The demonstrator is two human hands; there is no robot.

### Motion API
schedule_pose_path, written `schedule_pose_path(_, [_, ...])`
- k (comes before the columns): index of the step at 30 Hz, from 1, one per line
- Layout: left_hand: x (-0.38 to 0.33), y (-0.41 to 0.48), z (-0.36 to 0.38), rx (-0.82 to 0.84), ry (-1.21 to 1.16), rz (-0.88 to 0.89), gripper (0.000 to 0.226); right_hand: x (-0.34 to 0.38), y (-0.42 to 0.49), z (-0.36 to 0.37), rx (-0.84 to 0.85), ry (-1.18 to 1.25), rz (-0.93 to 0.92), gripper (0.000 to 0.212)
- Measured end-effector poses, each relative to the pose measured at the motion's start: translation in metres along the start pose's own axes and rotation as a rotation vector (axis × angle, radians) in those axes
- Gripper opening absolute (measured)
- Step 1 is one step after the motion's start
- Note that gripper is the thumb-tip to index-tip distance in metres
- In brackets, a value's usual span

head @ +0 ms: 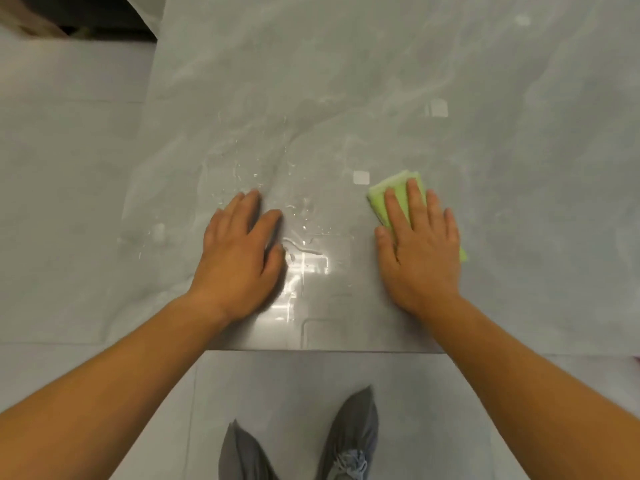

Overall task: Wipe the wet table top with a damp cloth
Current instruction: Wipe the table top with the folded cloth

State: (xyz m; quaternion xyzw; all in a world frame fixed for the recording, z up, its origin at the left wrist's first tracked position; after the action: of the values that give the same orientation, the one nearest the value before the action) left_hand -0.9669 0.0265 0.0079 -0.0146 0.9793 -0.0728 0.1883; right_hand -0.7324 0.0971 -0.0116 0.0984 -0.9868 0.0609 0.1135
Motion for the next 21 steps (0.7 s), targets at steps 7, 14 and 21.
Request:
schedule_pose_path(7, [0.036, -0.04, 0.0, -0.032, 0.061, -0.115, 0.055, 0.093, -0.103, 0.035, 0.097, -0.023, -0.343, 0.057])
schedule_pose_path(14, [0.045, -0.039, -0.008, 0.006, 0.078, -0.047, 0.053, 0.095, -0.067, 0.03, 0.003, -0.015, -0.098, 0.06])
schedule_pose_path(21, [0.055, -0.042, 0.003, 0.07, 0.044, -0.033, 0.055, 0.118, -0.069, 0.041, 0.104, -0.136, -0.412, 0.058])
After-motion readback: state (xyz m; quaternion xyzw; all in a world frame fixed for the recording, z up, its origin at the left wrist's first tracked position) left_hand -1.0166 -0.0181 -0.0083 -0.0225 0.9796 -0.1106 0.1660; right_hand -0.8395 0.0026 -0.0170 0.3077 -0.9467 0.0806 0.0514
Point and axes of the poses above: each hand's wrist, its own y-axis towards the middle knuckle, its own z-axis out of the palm, x = y × z, the point moved 9 cm from there along y, towards the middle knuckle, and after that the axes turned 3 degrees about z, right-handed, at the moved point
